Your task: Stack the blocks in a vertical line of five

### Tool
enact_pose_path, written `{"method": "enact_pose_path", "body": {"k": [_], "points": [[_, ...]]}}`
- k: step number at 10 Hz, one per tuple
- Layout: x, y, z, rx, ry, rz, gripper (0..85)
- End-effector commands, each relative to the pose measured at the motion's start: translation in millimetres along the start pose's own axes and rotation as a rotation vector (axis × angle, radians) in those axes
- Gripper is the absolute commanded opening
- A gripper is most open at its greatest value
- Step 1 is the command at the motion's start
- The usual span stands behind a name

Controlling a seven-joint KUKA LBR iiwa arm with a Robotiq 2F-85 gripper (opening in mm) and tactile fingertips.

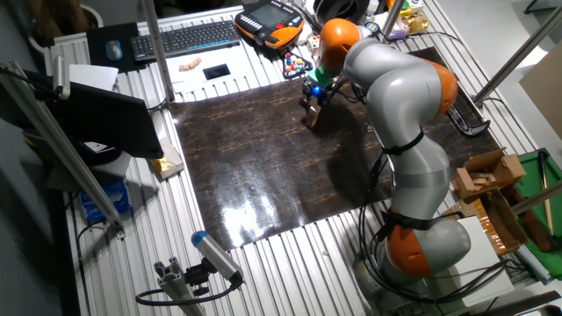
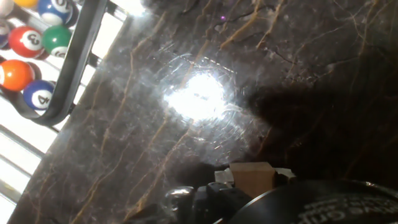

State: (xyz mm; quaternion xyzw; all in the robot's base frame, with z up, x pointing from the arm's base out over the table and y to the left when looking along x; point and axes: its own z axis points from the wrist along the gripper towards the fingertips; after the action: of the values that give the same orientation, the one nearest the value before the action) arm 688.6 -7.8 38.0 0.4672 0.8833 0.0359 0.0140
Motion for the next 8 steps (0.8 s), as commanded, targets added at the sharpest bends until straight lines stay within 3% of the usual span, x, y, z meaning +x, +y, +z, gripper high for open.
{"method": "enact_pose_path", "body": {"k": [1, 5, 8], "points": [[-1.0, 0.7, -5.4, 0.002, -0.006, -0.003, 1.0], [-6.3, -3.7, -55.1, 0.016, -0.048, -0.017, 1.0], [-0.1, -5.7, -95.2, 0.031, -0.045, -0.024, 1.0]]}}
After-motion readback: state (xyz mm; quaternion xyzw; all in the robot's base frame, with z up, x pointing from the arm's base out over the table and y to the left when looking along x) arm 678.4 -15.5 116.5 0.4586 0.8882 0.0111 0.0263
